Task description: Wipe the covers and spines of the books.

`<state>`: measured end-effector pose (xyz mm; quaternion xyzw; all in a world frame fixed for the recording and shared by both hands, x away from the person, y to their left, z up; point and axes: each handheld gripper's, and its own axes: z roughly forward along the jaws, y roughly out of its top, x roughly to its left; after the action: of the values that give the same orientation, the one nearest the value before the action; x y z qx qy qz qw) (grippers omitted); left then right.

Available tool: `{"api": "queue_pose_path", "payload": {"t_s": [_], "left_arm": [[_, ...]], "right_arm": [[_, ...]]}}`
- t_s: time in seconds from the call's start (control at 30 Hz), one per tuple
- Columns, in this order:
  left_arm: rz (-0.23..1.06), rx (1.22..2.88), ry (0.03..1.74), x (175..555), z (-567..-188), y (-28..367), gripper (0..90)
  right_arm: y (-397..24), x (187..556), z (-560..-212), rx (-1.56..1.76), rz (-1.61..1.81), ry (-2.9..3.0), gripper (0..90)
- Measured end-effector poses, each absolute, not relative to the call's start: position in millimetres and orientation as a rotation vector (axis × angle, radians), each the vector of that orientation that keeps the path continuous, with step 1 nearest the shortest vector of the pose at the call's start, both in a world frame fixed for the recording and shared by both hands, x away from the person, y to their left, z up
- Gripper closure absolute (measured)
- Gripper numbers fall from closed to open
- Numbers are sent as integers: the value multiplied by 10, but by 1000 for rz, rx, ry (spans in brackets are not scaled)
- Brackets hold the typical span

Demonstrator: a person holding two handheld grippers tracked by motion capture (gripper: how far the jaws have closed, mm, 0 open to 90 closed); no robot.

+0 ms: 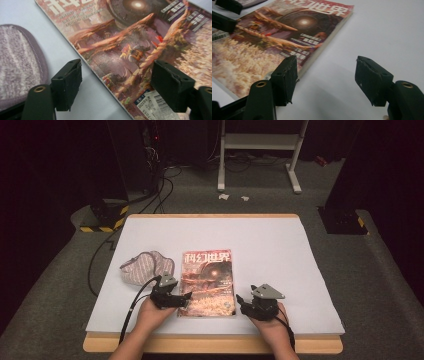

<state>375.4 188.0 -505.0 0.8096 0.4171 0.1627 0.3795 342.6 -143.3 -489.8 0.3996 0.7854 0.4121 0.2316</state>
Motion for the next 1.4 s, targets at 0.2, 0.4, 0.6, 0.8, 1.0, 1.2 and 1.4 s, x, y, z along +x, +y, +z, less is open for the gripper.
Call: {"api": "queue_pose_path", "payload": {"t_s": [0.2,0.4,0.6,0.8,1.0,1.2,1.4], "left_arm": [[359,2064,1096,3766,-5054,1846,207],[345,2051,1119,3751,-5050,1815,197],[313,2050,1130,3730,-5031,1799,218],[334,2054,1136,3739,-5032,1722,237],[303,2056,1093,3783,-5033,1652,249],[338,2070,1094,3757,-5049,1597,202],[345,2071,1083,3749,-5062,1598,202]], "right_arm": [[-1192,3543,-4820,1063,1104,2233,389],[-1012,3643,-4927,1102,1102,2259,376],[-1001,3612,-4989,1153,1089,2290,357],[-1029,3629,-5025,1193,1060,2299,345],[-1084,3665,-5024,1226,1053,2283,347],[-1090,3673,-5045,1256,1070,2282,365],[-1092,3684,-5055,1294,1083,2278,361]]}}
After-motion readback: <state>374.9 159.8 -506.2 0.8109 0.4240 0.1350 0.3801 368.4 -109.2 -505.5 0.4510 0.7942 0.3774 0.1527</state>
